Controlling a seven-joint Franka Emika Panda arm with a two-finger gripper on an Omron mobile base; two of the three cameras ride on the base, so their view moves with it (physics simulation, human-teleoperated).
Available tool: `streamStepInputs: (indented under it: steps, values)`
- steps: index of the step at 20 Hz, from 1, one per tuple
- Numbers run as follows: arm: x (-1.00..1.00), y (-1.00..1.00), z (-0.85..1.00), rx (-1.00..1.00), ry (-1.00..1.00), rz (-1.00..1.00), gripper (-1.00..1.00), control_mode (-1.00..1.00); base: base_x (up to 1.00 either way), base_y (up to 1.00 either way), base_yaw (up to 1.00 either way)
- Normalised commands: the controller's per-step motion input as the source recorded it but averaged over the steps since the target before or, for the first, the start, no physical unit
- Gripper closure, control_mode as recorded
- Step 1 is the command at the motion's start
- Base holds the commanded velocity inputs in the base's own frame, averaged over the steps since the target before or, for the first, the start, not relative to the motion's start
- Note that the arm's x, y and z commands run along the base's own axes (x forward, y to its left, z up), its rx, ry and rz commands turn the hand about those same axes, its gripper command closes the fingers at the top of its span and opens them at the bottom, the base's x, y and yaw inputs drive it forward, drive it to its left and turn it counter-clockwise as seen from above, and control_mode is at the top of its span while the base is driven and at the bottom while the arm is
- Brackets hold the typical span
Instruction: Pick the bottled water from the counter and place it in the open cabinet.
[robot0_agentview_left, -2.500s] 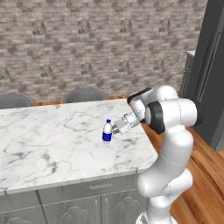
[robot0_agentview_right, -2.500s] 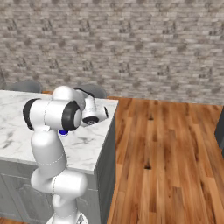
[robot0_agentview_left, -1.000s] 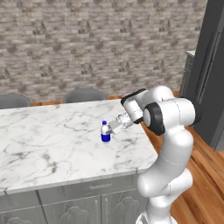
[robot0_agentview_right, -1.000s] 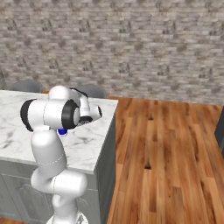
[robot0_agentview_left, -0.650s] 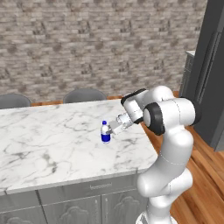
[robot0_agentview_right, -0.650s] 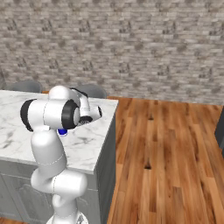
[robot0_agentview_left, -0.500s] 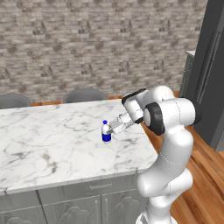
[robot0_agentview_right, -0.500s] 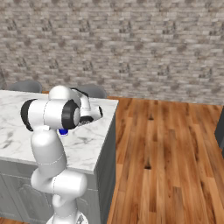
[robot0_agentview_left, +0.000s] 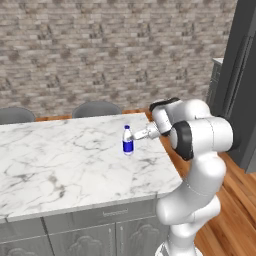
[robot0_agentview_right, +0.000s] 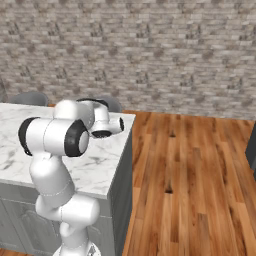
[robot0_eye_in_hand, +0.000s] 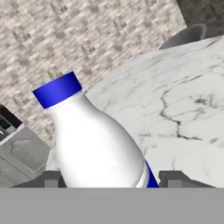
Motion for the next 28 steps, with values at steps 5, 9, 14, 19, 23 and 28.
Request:
streamStepInputs:
  steps: [5, 9, 14, 19, 23, 28]
  values:
    - [0.00, -0.11, 0.54, 0.00, 0.26, -0.36, 1.00, -1.00, 0.00, 0.00, 0.00]
    - [0.03, -0.13, 0.51, -0.11, 0.40, -0.36, 1.00, -1.00, 0.00, 0.00, 0.00]
    - [0.00, -0.15, 0.48, -0.13, 0.30, -0.32, 1.00, -1.00, 0.00, 0.00, 0.00]
    - [0.00, -0.14, 0.25, -0.16, 0.08, -0.23, 1.00, -1.00, 0.00, 0.00, 0.00]
    - [0.00, -0.10, 0.15, -0.19, -0.01, -0.12, 1.00, -1.00, 0.00, 0.00, 0.00]
    - [-0.05, -0.15, 0.13, -0.23, -0.06, -0.02, 1.00, -1.00, 0.00, 0.00, 0.00]
